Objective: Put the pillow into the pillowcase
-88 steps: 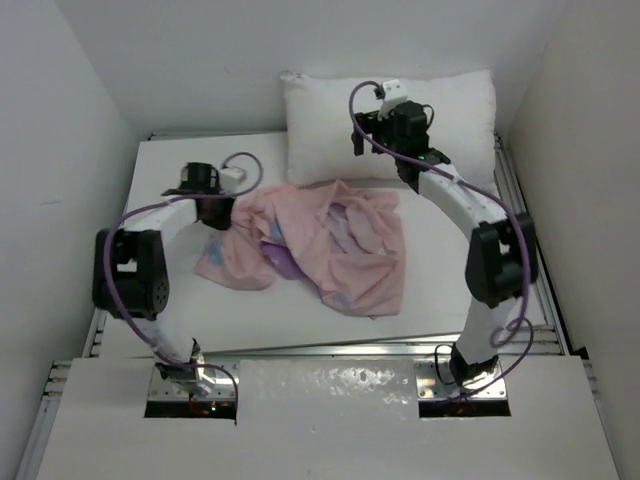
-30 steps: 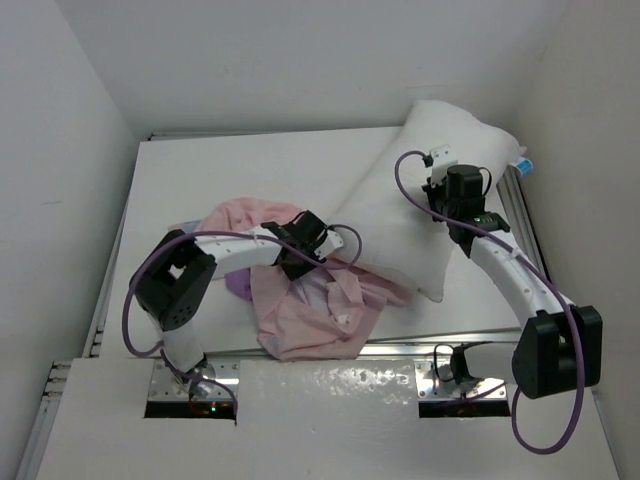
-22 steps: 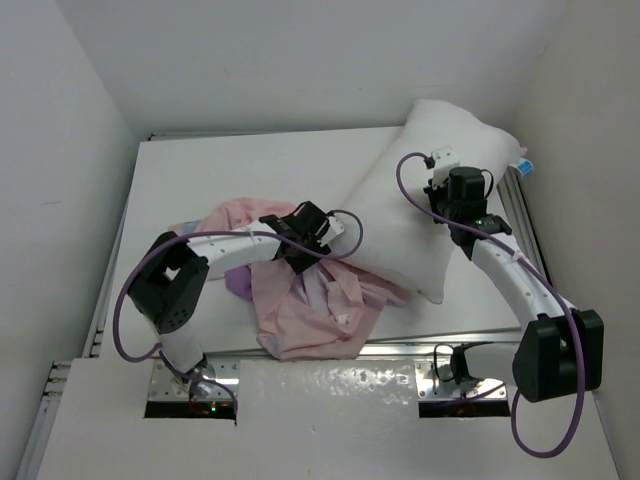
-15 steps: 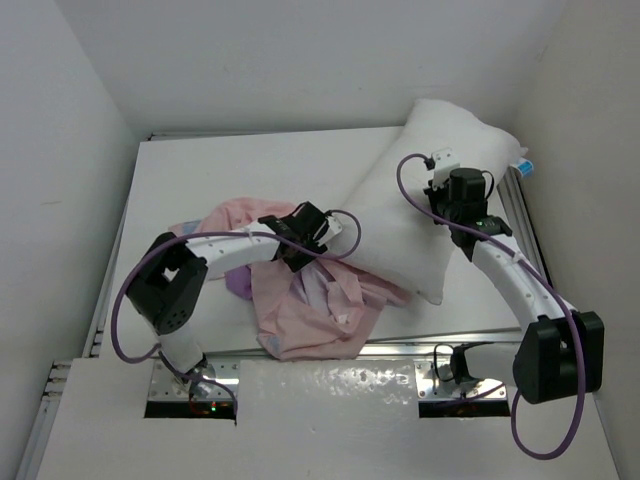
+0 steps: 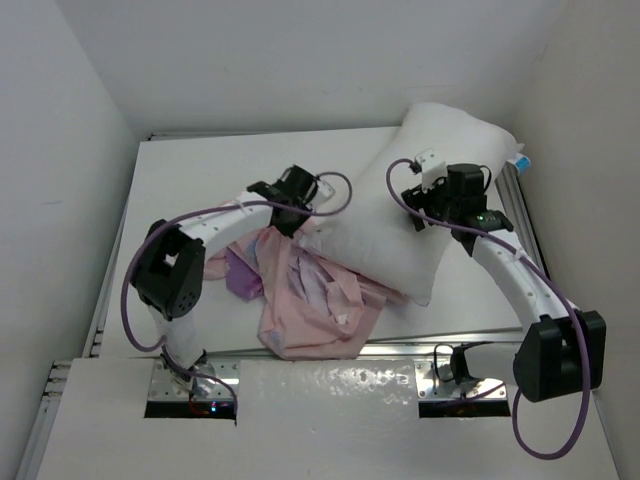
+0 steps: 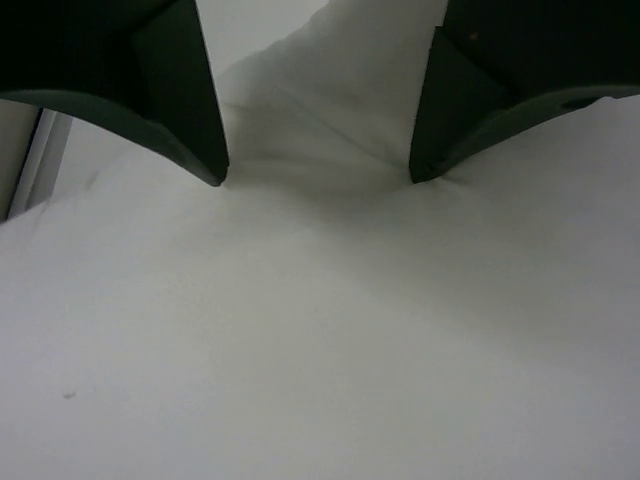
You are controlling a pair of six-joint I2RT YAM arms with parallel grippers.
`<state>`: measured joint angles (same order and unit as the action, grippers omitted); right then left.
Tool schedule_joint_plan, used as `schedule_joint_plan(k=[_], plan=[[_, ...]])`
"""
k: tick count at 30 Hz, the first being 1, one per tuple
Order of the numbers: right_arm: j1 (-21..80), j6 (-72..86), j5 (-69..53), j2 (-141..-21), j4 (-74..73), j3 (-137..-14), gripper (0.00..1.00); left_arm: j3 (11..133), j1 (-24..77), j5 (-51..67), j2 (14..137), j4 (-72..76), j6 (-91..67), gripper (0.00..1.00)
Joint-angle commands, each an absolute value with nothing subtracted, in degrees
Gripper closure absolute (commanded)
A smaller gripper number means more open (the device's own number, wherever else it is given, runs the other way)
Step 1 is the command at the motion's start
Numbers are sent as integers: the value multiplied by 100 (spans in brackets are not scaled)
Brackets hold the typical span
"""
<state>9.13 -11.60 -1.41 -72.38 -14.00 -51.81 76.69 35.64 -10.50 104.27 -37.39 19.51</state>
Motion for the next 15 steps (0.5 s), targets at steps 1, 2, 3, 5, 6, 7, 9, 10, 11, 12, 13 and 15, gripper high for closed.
schedule_joint_plan(k=[1, 2, 3, 5, 6, 7, 9, 10, 11, 12, 13, 15], plan=[[1265, -1756, -1466, -7068, -1688, -5598, 22, 8121, 2858, -748, 9880, -3797, 1714, 100], [1361, -1897, -1772, -6997, -1618, -5599, 18, 8095, 2682, -747, 9844, -3771, 1723, 100], [1589, -2177, -1897, -6953, -1565, -5599, 16, 8060, 2637, -730, 9809, -3736, 1740, 100], [1801, -2573, -2317, -6987, -1468, -5695, 9, 7963, 2593, -703, 9721, -3648, 1732, 100], [1950, -2688, -2477, -7092, -1537, -5774, 8, 7945, 2593, -651, 9703, -3630, 1714, 100], [2003, -2776, -2626, -7232, -1590, -6009, 8, 7937, 2584, -633, 9686, -3612, 1705, 100], [2065, -2839, -2942, -7794, -1800, -6335, 8, 7972, 2549, -659, 9694, -3595, 1670, 100], [2074, -2882, -3031, -8153, -1889, -6685, 9, 8015, 2497, -668, 9703, -3595, 1653, 100], [2092, -2926, -3111, -8322, -1968, -6845, 9, 8033, 2461, -668, 9694, -3603, 1652, 100], [2144, -2988, -3268, -8471, -2108, -7143, 8, 8051, 2426, -651, 9686, -3612, 1644, 100], [2179, -3075, -3330, -8612, -2153, -7267, 9, 8059, 2391, -616, 9659, -3604, 1617, 100], [2250, -3251, -3488, -9025, -2188, -7565, 8, 8042, 2251, -458, 9607, -3569, 1591, 100]])
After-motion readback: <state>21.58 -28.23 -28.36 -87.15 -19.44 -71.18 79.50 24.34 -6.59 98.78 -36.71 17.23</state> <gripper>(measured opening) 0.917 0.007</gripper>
